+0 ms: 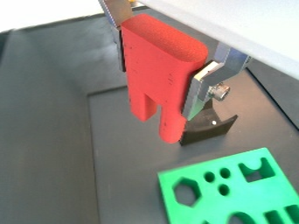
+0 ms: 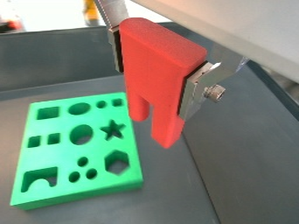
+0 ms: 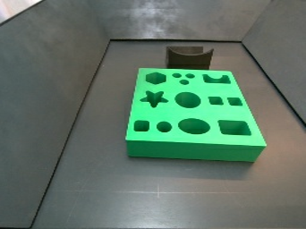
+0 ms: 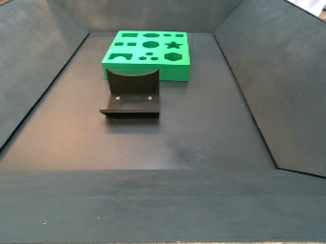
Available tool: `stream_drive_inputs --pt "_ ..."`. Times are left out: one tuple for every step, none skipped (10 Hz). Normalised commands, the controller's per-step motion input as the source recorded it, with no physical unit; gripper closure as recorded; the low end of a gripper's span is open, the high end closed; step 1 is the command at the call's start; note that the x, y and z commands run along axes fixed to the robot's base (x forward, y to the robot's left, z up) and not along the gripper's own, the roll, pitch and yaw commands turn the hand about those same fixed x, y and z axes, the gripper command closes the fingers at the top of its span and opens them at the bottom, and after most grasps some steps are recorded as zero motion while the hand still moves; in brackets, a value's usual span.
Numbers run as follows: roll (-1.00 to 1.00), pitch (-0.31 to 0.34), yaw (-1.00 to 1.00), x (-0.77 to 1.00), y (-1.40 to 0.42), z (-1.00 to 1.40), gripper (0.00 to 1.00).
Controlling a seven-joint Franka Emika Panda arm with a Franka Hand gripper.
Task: Pick up the square-circle object. Move up. Rotate the square-circle object. Move to above the board. Insert the square-circle object.
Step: Move to above the board.
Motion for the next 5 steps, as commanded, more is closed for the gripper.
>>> stream_drive_inputs --pt "0.04 0.022 1.00 0.22 -1.00 0.07 1.00" --pt "0.04 0.026 1.00 0.23 -1.00 0.07 1.00" --pt "0.05 0.034 1.00 0.24 -1.00 0.07 1.00" --pt "0.05 0.037 1.00 0.25 -1.00 0.07 1.00" --pt "0.06 0.053 1.00 0.27 -0.91 0.06 1.00"
